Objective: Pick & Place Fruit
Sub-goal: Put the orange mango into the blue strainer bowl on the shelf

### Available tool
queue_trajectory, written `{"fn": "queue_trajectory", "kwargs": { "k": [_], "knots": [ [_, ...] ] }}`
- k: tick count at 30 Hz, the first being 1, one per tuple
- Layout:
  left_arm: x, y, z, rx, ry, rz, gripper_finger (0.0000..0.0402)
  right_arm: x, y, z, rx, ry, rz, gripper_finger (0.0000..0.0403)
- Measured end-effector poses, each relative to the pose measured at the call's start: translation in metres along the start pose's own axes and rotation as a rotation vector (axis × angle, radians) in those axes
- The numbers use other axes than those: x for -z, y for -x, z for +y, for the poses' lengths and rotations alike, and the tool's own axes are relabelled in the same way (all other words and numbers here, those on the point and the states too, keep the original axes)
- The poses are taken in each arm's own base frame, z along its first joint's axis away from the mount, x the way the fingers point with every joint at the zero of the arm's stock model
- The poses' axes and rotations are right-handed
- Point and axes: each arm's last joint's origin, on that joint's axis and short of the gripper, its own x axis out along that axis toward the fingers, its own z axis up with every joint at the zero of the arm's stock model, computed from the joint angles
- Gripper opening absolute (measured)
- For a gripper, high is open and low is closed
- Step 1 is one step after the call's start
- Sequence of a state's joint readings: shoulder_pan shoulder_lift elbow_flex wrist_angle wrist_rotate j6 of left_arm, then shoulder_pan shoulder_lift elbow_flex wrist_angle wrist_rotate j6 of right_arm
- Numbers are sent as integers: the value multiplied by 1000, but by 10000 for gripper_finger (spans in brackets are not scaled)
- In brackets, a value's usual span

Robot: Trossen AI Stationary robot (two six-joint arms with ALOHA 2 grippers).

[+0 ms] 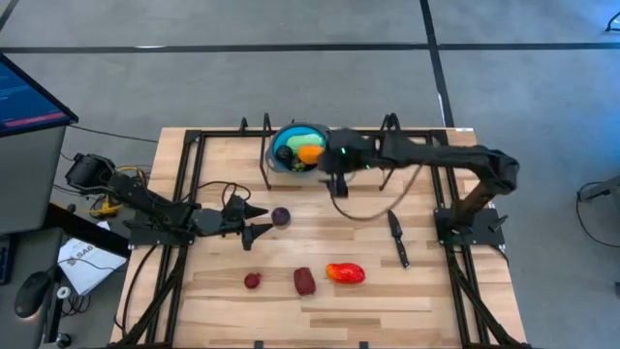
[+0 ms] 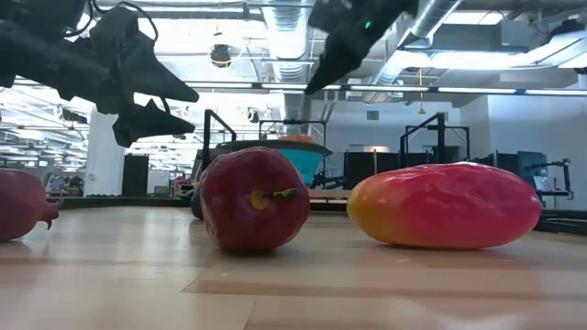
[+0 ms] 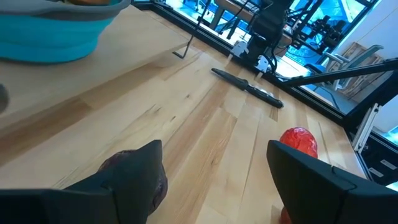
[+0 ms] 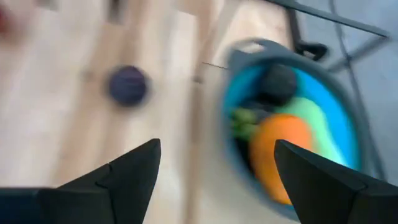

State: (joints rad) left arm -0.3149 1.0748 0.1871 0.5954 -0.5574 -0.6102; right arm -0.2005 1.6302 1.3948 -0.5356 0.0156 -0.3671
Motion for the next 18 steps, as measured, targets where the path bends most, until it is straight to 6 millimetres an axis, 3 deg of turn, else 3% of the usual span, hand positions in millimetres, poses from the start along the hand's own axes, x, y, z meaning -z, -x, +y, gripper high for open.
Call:
{"fn": "queue_trajectory", "kwargs": {
  "k": [5,10,18],
  "knots": [
    [0,0,0,1,-1,-1,285,20,0,67,-160,-25,0,308],
    [0,0,0,5,0,-1,285,45,-1,128,-283,-162,53,308],
    [0,0,0,6,0,-2,285,57,-7,200,-425,-166,167,321]
  ]
}}
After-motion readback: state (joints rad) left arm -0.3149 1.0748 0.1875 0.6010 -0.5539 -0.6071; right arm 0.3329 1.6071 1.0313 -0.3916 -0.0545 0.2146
